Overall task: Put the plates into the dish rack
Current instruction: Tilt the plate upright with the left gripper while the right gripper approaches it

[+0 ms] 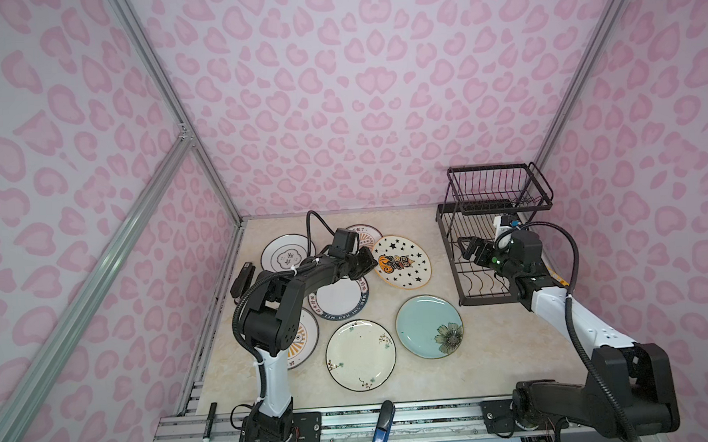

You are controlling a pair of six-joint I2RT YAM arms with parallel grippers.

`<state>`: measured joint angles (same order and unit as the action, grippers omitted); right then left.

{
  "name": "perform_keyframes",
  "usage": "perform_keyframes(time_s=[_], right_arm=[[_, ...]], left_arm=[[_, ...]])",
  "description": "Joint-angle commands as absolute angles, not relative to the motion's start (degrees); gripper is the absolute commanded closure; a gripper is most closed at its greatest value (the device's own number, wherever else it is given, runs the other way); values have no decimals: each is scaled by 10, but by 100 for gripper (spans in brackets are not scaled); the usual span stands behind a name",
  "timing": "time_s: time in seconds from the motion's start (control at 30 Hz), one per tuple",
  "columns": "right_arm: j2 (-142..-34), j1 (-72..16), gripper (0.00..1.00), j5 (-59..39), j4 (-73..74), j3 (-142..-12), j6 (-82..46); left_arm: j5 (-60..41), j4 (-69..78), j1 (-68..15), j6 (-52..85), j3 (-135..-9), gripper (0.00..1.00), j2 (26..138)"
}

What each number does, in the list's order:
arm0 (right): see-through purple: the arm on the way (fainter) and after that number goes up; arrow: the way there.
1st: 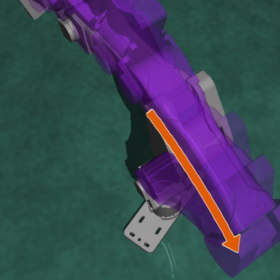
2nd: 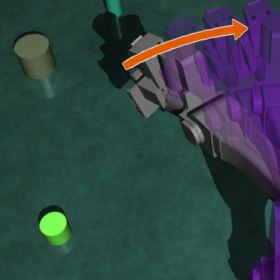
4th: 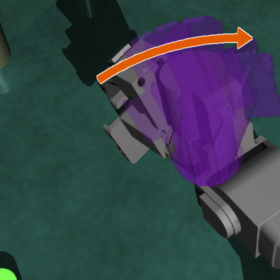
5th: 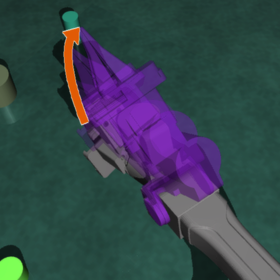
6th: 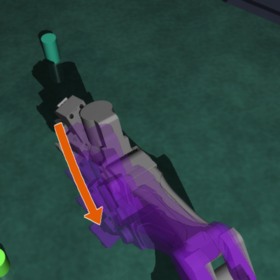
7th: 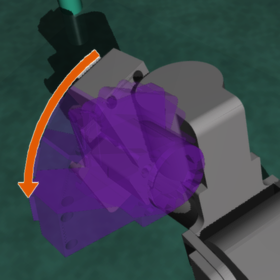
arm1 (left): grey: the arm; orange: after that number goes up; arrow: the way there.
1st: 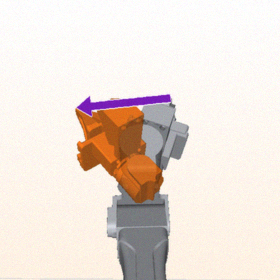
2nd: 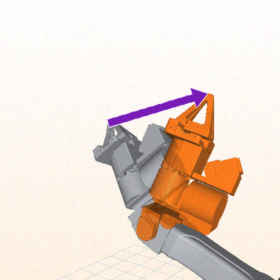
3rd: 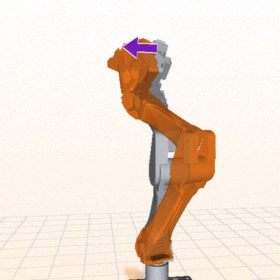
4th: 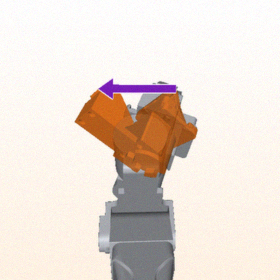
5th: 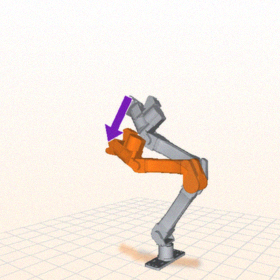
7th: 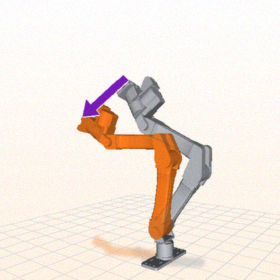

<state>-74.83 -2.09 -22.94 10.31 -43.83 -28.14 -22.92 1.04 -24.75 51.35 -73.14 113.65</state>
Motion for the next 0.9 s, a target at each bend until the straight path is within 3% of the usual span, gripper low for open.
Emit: perform_keyframes(time_s=[0.0,0.57,0.87], right_arm=[[-764,-33,1,-258,149,-434,-314],[-814,-83,1,-254,183,-445,-358],[-820,-88,0,-284,212,-445,-398]], left_arm=[[-285,105,-241,524,-719,98,1107],[-347,217,-214,545,-684,98,1077],[-363,184,-208,495,-693,98,1042]])
